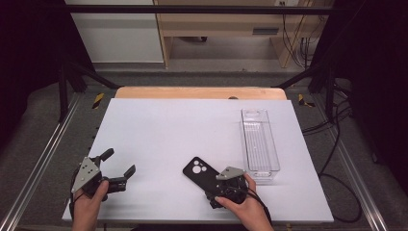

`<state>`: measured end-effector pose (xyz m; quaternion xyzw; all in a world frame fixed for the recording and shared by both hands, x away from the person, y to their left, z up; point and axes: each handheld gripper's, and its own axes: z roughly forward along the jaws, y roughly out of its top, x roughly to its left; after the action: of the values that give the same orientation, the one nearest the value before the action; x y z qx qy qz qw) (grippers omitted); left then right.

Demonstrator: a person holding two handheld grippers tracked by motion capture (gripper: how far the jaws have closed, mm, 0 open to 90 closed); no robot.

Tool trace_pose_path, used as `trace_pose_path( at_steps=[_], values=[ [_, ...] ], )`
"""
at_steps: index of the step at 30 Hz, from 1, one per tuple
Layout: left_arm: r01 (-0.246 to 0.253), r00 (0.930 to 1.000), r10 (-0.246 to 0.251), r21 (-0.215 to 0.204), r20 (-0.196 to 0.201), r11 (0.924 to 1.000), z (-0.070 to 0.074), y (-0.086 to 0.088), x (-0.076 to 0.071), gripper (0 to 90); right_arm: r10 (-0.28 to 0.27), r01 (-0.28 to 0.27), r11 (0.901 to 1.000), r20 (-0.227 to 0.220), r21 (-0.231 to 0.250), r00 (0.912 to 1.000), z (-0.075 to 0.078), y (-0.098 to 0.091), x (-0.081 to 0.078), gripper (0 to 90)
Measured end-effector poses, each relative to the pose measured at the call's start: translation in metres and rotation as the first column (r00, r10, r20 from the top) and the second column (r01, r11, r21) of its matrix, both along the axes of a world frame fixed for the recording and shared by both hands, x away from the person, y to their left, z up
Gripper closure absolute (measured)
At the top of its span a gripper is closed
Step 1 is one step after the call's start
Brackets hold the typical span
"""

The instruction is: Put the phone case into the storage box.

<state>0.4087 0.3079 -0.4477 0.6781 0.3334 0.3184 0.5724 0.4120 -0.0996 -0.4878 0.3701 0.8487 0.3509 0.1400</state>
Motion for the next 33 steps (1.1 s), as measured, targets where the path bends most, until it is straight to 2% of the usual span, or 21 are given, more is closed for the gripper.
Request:
trace_pose_path(
  at_steps=[6,10,11,19,25,27,33],
  values=[
    [0.001,0.9999,-0.001,-0.008,-0.011,1.0,-0.001,-0.002,0.001,1.3,0.011,-0.011,0.9998,0.002,-0.015,0.9999,0.0,0.001,0.001,4.9],
    [0.003,0.9996,-0.004,-0.019,-0.027,0.9998,-0.001,-0.004,0.002,1.3,0.005,-0.005,0.9994,-0.01,-0.035,0.9999,0.002,0.003,0.002,8.4],
    [0.004,0.9996,-0.004,-0.025,-0.029,0.9997,-0.001,-0.005,0.001,1.3,0.004,-0.005,0.9988,-0.014,-0.048,0.9999,0.004,0.003,0.003,11.7],
    [0.008,0.9995,-0.008,-0.024,-0.032,0.9997,-0.001,-0.005,0.0,1.4,0.012,-0.014,0.9966,-0.034,-0.082,0.9994,0.009,0.007,0.0,14.9],
    [0.006,0.9994,-0.007,-0.034,-0.034,0.9994,-0.001,-0.004,0.002,1.4,-0.013,0.013,0.9935,0.0,-0.113,0.9999,0.012,0.01,-0.002,15.3],
    [0.006,0.9993,-0.008,-0.039,-0.036,0.9992,-0.001,-0.004,0.001,1.5,-0.028,0.031,0.9935,0.026,-0.11,0.9993,0.014,0.008,-0.003,15.4],
    [0.01,0.999,-0.012,-0.036,-0.044,0.9993,0.0,-0.004,0.0,1.5,-0.04,0.046,0.9937,0.053,-0.102,0.9978,0.018,0.006,-0.004,15.5]
  ],
)
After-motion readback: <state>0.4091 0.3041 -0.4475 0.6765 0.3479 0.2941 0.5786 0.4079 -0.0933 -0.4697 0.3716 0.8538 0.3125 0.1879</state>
